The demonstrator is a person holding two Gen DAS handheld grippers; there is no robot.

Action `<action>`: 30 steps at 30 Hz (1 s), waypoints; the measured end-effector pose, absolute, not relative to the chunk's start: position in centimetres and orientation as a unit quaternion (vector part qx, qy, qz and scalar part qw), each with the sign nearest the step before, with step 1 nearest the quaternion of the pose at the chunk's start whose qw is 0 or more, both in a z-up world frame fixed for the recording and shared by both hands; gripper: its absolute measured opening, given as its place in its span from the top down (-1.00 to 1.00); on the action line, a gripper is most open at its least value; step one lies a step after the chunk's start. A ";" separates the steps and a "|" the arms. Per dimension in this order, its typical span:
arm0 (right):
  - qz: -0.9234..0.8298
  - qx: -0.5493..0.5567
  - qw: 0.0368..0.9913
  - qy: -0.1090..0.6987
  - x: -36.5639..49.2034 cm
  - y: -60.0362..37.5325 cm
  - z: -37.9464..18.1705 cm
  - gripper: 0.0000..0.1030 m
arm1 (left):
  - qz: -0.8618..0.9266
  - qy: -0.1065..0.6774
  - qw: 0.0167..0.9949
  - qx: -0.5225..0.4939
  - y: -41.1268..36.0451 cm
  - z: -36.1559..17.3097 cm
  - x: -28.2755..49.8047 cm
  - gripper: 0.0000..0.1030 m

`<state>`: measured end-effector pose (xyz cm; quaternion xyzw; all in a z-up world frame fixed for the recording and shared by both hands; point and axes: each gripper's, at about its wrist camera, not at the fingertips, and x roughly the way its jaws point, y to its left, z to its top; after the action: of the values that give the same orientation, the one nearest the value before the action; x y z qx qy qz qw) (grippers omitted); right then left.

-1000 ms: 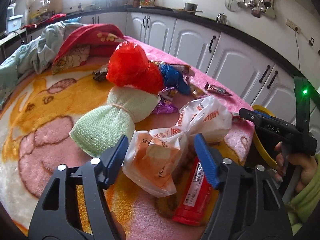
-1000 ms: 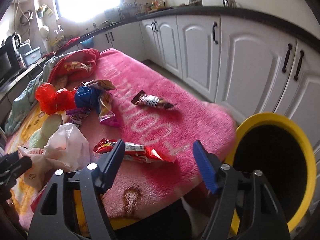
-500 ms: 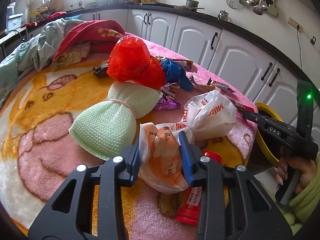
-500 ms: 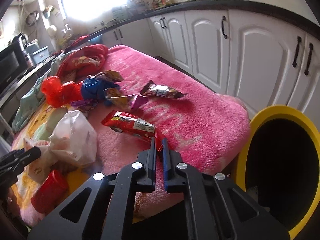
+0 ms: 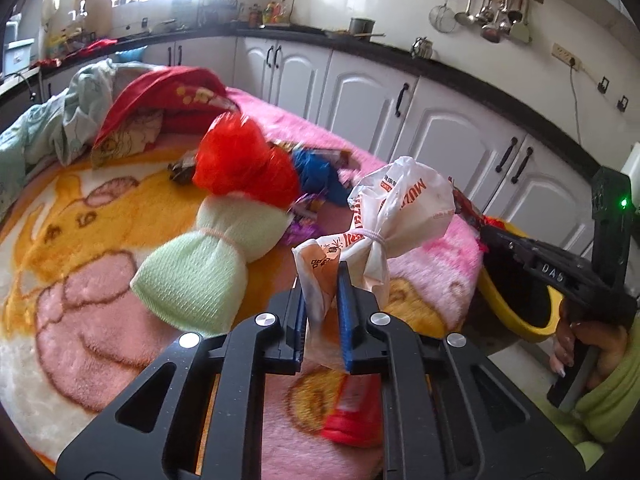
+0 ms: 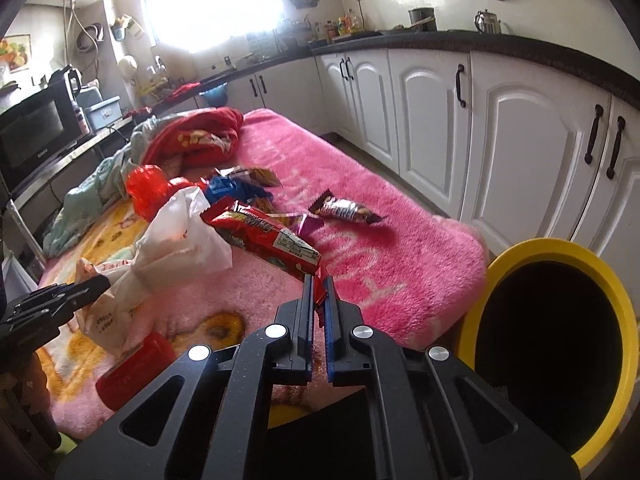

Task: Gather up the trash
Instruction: 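Carry the white bag and red wrapper over the yellow bin and release both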

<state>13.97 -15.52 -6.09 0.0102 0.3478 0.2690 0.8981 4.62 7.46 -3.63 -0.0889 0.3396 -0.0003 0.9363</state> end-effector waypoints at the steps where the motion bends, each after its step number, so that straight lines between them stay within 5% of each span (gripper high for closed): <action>1: 0.266 0.010 0.900 0.344 13.8 -15.8 -5.8 0.91 | -0.001 0.336 0.938 -0.085 7.2 -3.4 4.7 0.84; 30: 0.080 0.086 0.941 0.318 13.3 -32.5 -4.5 0.91 | -0.081 0.342 0.936 -0.035 -6.4 -2.2 11.9 0.84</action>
<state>13.31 -32.47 -4.50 0.0861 0.3185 0.0801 0.9406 11.95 -6.42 -2.18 -0.0345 0.3418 -0.0808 0.9357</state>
